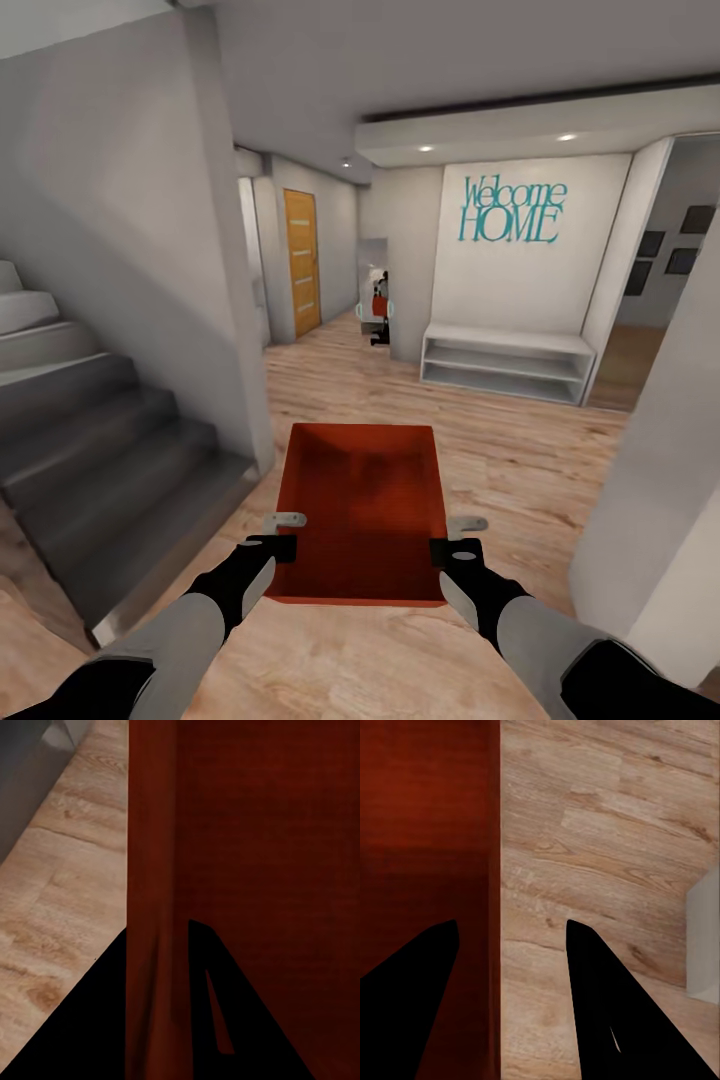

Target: Move the two storage containers from the living room to the garage. In the garage, place one container on the floor and stack the other container on top of it (either order is fine).

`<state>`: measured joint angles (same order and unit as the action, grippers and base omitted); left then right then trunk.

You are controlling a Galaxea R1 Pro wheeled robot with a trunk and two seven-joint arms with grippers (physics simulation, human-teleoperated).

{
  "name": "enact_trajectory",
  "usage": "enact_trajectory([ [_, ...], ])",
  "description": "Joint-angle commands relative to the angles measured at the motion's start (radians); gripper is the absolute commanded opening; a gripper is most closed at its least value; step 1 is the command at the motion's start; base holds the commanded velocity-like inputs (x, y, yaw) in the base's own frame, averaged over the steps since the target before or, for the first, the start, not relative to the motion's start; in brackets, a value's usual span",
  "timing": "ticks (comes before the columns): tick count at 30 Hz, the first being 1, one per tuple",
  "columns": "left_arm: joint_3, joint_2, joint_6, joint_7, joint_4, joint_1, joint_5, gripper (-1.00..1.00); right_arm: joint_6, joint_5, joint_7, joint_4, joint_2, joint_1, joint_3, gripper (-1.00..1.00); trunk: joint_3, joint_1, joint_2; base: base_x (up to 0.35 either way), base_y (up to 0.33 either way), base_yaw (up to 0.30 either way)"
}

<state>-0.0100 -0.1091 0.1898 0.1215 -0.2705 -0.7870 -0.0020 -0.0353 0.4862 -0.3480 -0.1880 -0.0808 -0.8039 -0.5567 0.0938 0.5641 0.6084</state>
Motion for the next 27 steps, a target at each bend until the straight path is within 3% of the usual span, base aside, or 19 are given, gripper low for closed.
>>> enact_trajectory([
  [1, 0.018, 0.001, 0.008, 0.01, -0.001, 0.0, -0.016, -1.0, -0.005, -0.008, 0.038, -0.008, 0.0, -0.001, 0.034, -1.0, 0.002, 0.001, 0.002, 0.322, 0.0, 0.0],
  [27, 0.018, 0.001, 0.008, 0.01, -0.001, 0.0, -0.016, -1.0, -0.005, -0.008, 0.037, -0.008, 0.0, -0.001, 0.034, -1.0, 0.002, 0.001, 0.002, 0.322, 0.0, 0.0],
])
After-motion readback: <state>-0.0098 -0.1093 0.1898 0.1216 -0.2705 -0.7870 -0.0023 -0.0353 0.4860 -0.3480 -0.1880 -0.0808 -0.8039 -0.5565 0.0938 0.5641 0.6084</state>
